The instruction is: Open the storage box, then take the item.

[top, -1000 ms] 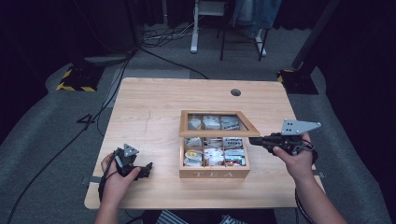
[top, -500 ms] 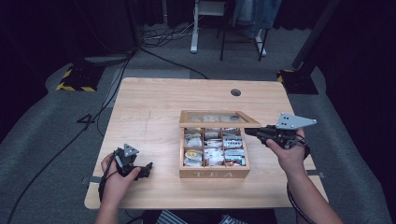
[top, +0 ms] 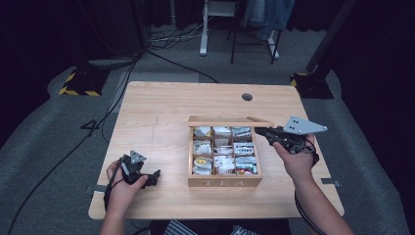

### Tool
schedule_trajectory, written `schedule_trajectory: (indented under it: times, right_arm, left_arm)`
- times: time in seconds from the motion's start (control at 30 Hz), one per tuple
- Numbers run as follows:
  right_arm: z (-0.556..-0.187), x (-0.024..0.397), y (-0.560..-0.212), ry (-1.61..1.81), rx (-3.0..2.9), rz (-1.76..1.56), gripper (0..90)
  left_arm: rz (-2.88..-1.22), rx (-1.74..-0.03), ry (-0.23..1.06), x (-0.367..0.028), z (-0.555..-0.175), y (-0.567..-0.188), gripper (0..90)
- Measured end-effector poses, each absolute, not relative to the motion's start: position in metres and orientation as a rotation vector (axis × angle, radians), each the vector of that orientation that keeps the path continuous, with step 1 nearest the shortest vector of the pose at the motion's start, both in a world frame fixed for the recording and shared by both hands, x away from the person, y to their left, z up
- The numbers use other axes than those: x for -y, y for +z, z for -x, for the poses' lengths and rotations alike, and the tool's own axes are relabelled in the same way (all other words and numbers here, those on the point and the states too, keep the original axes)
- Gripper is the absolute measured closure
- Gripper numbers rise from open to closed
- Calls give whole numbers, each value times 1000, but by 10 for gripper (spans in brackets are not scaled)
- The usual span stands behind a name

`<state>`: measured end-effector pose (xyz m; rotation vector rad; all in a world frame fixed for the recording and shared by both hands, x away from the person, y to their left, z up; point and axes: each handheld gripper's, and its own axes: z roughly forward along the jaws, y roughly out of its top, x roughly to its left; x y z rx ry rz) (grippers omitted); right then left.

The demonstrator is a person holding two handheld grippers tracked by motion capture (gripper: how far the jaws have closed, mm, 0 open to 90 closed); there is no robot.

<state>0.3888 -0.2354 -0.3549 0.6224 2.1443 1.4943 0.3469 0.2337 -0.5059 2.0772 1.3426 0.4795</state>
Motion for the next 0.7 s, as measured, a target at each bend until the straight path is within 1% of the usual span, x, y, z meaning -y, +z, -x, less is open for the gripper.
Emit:
schedule_trajectory:
  times: [0.33, 0.47, 0.53, 0.63, 0.7]
  right_arm:
    - [-390, 234, -356, 1499, -2142, -620, 900]
    - [-391, 233, -357, 1505, -2143, -620, 900]
    - [-391, 233, -357, 1509, -2142, -622, 900]
    - [-391, 234, -357, 1519, -2151, -628, 900]
    - [-391, 234, -357, 1517, -2157, -633, 900]
  left_arm:
    - [-2075, -1343, 483, -233, -346, -506, 9]
    - [-2074, -1337, 477, -234, -345, -505, 30]
    - [-2068, -1318, 483, -236, -343, -505, 68]
    - [-2076, -1331, 473, -240, -341, -500, 205]
    - [-2083, -1337, 483, -241, -340, -498, 202]
